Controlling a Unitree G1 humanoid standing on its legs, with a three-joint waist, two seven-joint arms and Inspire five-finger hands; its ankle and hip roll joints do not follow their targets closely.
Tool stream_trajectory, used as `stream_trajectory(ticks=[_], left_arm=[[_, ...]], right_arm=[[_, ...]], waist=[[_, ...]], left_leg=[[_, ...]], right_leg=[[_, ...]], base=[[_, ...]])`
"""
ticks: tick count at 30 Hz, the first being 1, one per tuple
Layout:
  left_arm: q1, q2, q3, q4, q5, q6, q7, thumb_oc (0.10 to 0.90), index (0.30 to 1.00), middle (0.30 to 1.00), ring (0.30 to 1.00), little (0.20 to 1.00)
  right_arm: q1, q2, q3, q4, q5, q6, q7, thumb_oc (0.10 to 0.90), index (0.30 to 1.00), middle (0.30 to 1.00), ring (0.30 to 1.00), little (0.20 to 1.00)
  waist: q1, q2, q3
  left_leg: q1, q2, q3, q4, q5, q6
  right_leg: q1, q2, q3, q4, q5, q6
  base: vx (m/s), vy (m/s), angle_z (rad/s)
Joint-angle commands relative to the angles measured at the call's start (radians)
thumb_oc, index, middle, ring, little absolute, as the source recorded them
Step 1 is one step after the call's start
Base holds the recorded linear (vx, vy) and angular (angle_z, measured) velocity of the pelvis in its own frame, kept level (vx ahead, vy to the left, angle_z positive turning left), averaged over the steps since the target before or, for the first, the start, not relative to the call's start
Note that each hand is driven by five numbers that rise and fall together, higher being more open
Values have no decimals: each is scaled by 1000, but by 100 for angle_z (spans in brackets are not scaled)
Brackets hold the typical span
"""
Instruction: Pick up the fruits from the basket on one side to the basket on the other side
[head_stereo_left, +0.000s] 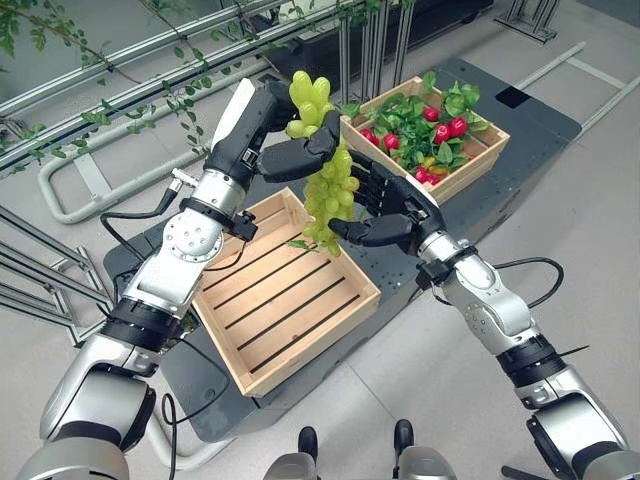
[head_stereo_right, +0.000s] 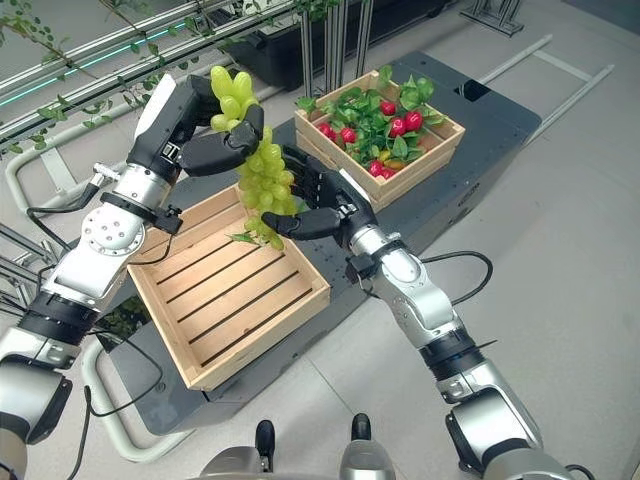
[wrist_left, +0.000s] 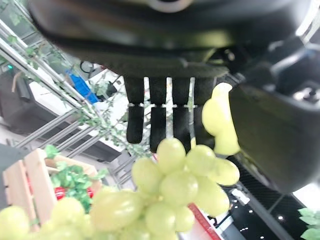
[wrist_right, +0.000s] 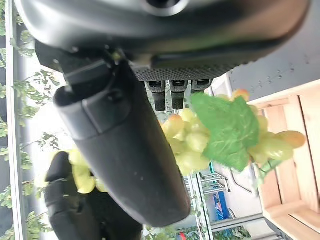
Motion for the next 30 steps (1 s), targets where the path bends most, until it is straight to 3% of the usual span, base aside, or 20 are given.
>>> stream_trajectory(ticks=[1, 13, 23, 24, 30], left_arm=[[-151, -8, -40, -15, -89, -96, 22, 400, 300, 300, 300, 300], [-209, -43, -104, -81, -106, -39, -53, 400, 300, 300, 300, 300], [-210, -50, -153, -24, -110, 9, -154, 400, 300, 300, 300, 300], [-208, -51, -153, -15, -111, 9, -156, 400, 300, 300, 300, 300], [-190, -50, -136, 13, -119, -12, -146, 400, 300, 300, 300, 300]], right_arm=[[-16, 72, 66, 29, 126, -32, 75, 800, 900, 900, 900, 900], [-71, 123, 94, 53, 176, -42, 48, 800, 900, 900, 900, 900], [-149, 144, 88, 24, 198, -116, -2, 800, 900, 900, 900, 900], [-157, 148, 85, 26, 209, -134, -5, 400, 300, 300, 300, 300], [-128, 161, 58, 29, 226, -192, -33, 400, 300, 300, 300, 300]], waist=[[23, 1, -277], [32, 0, -282], [37, -2, -287], [38, -2, -288], [39, -2, -292]], left_leg=[[-46, -32, -28, 9, -18, -12], [-44, -30, -35, 5, -19, -11], [-39, -32, -37, 4, -21, -4], [-39, -33, -37, 5, -22, -4], [-40, -30, -34, 3, -21, 0]], right_leg=[[-1, -9, -29, 1, 16, -42], [2, -11, -35, 1, 12, -41], [-1, -11, -26, 1, 17, -38], [0, -11, -25, 1, 17, -38], [-3, -11, -20, 1, 17, -38]], base=[[0, 0, 0], [-1, -6, 2], [0, 0, 0], [0, 0, 0], [0, 0, 0]])
